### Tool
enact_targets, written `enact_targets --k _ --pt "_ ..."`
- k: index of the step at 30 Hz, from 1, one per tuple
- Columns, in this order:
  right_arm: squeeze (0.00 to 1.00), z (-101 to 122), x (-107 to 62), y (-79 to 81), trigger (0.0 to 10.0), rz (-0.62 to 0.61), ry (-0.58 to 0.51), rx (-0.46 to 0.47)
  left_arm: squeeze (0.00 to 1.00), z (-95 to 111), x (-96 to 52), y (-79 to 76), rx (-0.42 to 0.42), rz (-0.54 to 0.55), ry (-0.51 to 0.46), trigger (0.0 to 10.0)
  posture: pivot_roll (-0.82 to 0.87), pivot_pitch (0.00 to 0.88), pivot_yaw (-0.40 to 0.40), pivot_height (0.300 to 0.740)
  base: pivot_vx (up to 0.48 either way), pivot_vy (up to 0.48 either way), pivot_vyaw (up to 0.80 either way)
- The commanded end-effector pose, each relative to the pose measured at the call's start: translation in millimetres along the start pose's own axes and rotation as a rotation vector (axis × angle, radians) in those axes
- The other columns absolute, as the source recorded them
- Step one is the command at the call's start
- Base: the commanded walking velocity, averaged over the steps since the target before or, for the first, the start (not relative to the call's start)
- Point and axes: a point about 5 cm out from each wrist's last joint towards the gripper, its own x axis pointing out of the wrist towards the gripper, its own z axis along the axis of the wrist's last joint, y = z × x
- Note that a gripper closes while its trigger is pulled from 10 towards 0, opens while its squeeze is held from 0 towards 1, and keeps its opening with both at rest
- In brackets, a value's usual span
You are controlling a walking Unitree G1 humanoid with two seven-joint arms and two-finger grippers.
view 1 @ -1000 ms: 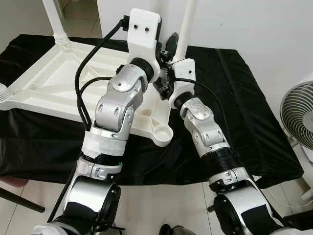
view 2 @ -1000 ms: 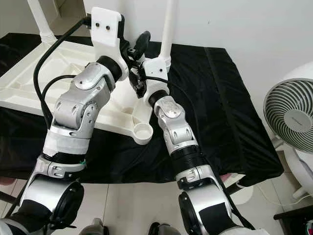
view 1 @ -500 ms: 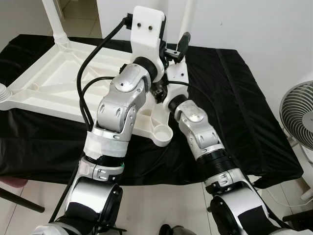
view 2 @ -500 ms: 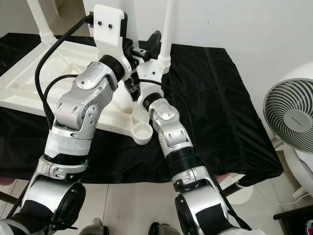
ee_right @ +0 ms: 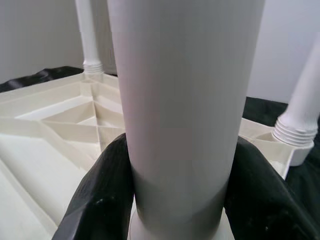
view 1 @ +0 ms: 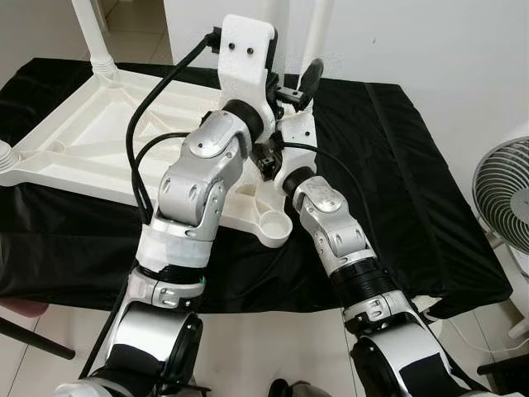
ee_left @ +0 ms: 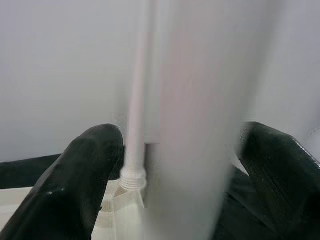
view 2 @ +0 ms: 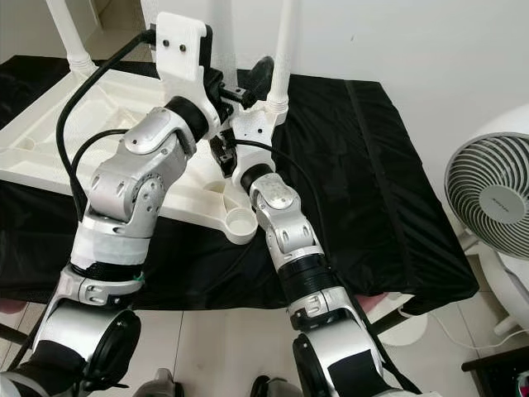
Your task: Building children table
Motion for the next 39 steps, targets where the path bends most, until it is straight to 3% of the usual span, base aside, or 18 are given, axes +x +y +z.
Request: enact_targets --k 1,8,12,24,28,32,33,39 --pt "0.00 -0.1 -2.6 -5.1 10.0 -0.037 -0.002 0.029 0.00 3.8 -3.3 -0.8 -0.015 -0.087 -0.016 10.0 0.15 0.062 -0.065 0.740 0.000 0.000 0.00" --pt "0.00 -1.8 -4.8 -8.5 10.0 -0.076 0.002 0.060 0.00 8.5 -7.8 16.0 -0.039 -0.049 -0.035 10.0 0.15 0.058 -0.067 0.740 0.000 0.000 0.00" --pt "0.00 -5.7 -8.9 -16.2 10.0 -0.122 0.007 0.055 0.00 9.6 -18.2 26.6 -0.028 -0.063 -0.040 10.0 0.15 0.049 -0.067 0.740 0.000 0.000 0.00" --pt "0.00 -6.4 -13.1 -30.4 10.0 -0.210 0.006 0.085 0.00 -8.7 -31.5 23.3 -0.073 -0.147 0.035 10.0 0.15 0.055 -0.071 0.740 0.000 0.000 0.00" --pt "0.00 -4.9 -14.7 -32.0 10.0 -0.230 -0.008 0.088 0.00 -27.1 -38.4 24.1 0.035 -0.143 0.084 10.0 0.14 0.064 -0.068 0.740 0.000 0.000 0.00" --pt "0.00 -2.6 -18.2 -32.3 10.0 -0.243 -0.030 0.079 0.00 -43.4 -44.9 25.8 0.077 -0.134 0.136 10.0 0.12 0.073 -0.055 0.740 0.000 0.000 0.00" --pt "0.00 -2.2 -21.8 -33.2 10.0 -0.250 -0.038 0.064 0.00 -53.7 -49.4 28.0 0.157 -0.121 0.169 10.0 0.12 0.074 -0.053 0.740 0.000 0.000 0.00" --pt "0.00 -2.3 -29.3 -33.3 10.0 -0.212 -0.056 0.031 0.00 -60.8 -51.4 30.2 0.170 -0.093 0.175 10.0 0.11 0.074 -0.045 0.740 0.000 0.000 0.00"
